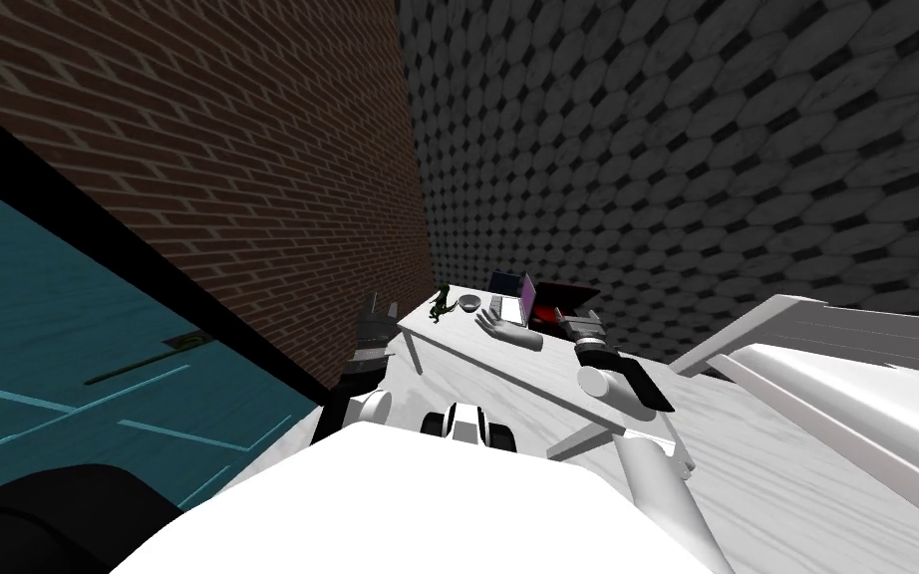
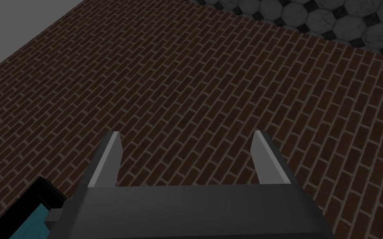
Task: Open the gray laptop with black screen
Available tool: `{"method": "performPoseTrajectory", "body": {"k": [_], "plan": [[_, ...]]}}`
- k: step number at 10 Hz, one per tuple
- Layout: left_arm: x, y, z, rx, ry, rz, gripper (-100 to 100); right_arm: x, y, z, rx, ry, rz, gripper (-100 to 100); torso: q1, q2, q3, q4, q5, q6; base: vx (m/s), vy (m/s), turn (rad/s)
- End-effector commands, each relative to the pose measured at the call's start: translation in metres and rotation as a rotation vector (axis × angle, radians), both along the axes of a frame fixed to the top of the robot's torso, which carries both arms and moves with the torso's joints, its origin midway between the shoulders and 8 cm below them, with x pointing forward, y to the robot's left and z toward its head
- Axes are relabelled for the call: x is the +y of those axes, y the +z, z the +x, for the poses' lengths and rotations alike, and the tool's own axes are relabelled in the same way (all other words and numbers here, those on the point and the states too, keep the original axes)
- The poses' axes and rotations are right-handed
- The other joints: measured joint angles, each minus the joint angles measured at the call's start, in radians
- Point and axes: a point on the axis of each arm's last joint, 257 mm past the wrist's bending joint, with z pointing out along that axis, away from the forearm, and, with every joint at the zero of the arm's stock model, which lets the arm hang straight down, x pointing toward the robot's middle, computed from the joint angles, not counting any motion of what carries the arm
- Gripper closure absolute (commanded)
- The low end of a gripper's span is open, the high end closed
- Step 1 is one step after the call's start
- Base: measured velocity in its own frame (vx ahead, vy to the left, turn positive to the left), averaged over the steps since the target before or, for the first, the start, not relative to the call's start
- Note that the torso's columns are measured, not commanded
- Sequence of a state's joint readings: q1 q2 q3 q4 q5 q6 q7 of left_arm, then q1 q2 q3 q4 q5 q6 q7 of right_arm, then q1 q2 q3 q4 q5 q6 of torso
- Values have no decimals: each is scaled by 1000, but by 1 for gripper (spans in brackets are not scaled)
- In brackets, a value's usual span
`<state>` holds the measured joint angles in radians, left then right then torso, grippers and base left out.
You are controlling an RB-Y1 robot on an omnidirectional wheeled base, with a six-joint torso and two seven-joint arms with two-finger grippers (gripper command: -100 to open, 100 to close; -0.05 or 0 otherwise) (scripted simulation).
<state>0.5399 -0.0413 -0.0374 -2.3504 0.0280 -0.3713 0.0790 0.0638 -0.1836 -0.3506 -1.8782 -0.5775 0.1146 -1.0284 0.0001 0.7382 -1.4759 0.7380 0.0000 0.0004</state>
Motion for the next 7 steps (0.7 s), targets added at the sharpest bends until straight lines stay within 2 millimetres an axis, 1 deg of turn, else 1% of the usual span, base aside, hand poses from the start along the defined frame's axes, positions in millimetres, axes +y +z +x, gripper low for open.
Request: {"method": "performPoseTrajectory", "body": {"k": [1, 2, 3, 4, 5, 6, 7], "plan": [[0, 0, 0, 0, 0, 0, 0, -9, -5, 6, -5, 14, 116, -100, 0, 0, 0, 0, 0, -1, -18, -44, 117], [0, 0, 0, 0, 0, 0, 0, -16, -10, 12, -1, 18, 179, -100, 0, 0, 0, 0, 0, 0, -17, -44, 207], [0, 0, 0, 0, 0, 0, 0, -16, -10, 12, -9, 23, 206, -100, 0, -1, 0, 0, 0, -1, -15, -40, 98], [0, 0, 0, 0, 0, 0, 0, -22, -15, 17, -6, 27, 269, -100, 0, 0, 0, 0, 0, 0, -24, -52, 136], [0, 0, 0, 0, 0, 0, 0, -22, -15, 17, -14, 32, 296, -100, -1, 0, 0, 0, 0, -1, -24, -42, 117], [0, 0, 0, 0, 0, 0, 0, -28, -19, 21, -12, 37, 359, -100, 0, 0, 0, 0, 0, 0, -26, -36, 210], [0, 0, 0, 0, 0, 0, 0, -28, -19, 21, -19, 41, 384, -100, 0, 0, 0, 0, 0, -1, -21, -39, 94]]}}
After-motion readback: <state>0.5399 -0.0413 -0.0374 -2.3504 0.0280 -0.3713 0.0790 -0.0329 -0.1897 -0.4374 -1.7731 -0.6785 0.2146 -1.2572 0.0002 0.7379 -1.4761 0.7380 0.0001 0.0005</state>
